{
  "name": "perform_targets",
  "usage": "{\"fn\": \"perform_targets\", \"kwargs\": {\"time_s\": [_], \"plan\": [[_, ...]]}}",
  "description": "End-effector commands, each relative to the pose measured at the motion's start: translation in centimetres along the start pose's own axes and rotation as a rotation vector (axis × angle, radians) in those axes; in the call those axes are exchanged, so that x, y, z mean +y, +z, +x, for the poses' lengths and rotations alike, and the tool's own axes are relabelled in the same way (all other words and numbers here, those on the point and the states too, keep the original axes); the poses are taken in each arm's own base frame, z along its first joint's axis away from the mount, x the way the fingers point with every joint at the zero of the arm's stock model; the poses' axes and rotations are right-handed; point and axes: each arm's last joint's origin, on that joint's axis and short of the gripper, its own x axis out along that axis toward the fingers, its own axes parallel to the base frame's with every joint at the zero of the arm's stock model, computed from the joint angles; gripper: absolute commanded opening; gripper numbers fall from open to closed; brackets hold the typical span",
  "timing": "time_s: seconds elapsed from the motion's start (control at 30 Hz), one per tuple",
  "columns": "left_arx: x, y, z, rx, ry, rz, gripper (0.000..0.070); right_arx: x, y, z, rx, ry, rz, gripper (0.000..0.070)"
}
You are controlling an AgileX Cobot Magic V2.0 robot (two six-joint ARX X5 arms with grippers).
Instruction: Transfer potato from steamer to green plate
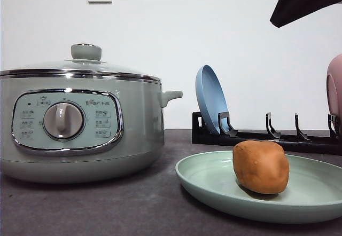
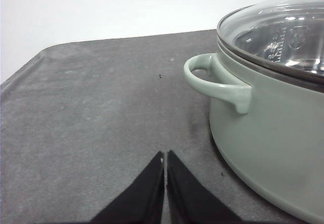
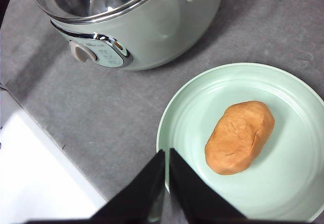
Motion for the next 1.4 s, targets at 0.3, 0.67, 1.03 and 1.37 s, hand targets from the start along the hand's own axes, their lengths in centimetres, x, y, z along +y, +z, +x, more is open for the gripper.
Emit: {"fn": "perform_targets", "kwargs": {"time_s": [0.3, 0.67, 1.03, 1.37], "plan": [[0.0, -0.7, 0.2, 0.027, 0.002, -0.009, 0.0000, 0.3, 0.5, -0.3, -0.020, 0.008, -0.023, 0.0000], [0.0, -0.7, 0.2, 0.027, 0.002, -0.009, 0.0000, -1.6, 0.9, -3.8, -0.294, -0.163, -0.085, 0.0000], [0.0, -0.7, 0.2, 0.027, 0.002, -0.009, 0.0000, -5.5, -4.8, -6.0, -0.779, -0.463, -0.121, 0.0000], [0.0, -0.7, 0.2, 0.027, 0.002, -0.009, 0.0000, -7.7, -10.6, -3.0, -0.903, -0.630, -0.102, 0.0000]]}}
